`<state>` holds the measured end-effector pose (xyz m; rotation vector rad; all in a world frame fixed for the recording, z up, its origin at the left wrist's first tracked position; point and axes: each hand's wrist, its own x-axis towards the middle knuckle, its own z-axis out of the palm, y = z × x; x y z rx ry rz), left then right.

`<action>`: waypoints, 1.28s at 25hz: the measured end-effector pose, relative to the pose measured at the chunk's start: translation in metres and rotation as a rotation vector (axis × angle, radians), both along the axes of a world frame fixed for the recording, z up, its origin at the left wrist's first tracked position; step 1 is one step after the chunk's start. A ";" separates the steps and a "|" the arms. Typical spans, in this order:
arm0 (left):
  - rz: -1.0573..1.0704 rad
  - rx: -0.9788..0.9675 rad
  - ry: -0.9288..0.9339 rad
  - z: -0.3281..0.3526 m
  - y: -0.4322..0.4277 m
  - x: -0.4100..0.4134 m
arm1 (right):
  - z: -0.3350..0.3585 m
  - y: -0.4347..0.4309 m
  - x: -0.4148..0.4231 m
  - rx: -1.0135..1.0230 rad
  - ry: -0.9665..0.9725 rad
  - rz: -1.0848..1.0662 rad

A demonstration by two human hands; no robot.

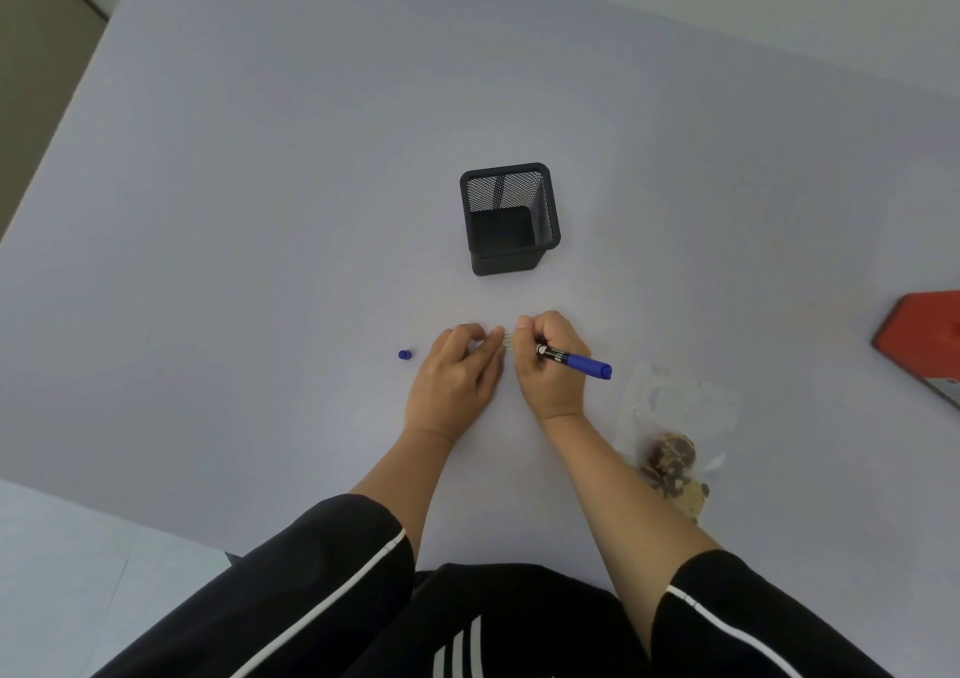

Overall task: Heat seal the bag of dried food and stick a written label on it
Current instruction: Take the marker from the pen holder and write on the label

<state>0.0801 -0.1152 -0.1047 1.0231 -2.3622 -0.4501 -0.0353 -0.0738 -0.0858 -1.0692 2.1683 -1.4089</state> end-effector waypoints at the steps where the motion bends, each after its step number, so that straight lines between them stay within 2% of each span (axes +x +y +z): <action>1: 0.002 0.002 -0.002 0.000 0.000 0.000 | 0.000 0.000 0.000 -0.002 0.000 0.003; 32: 0.004 0.006 -0.004 0.001 0.000 0.000 | -0.003 0.001 -0.001 0.017 -0.034 -0.010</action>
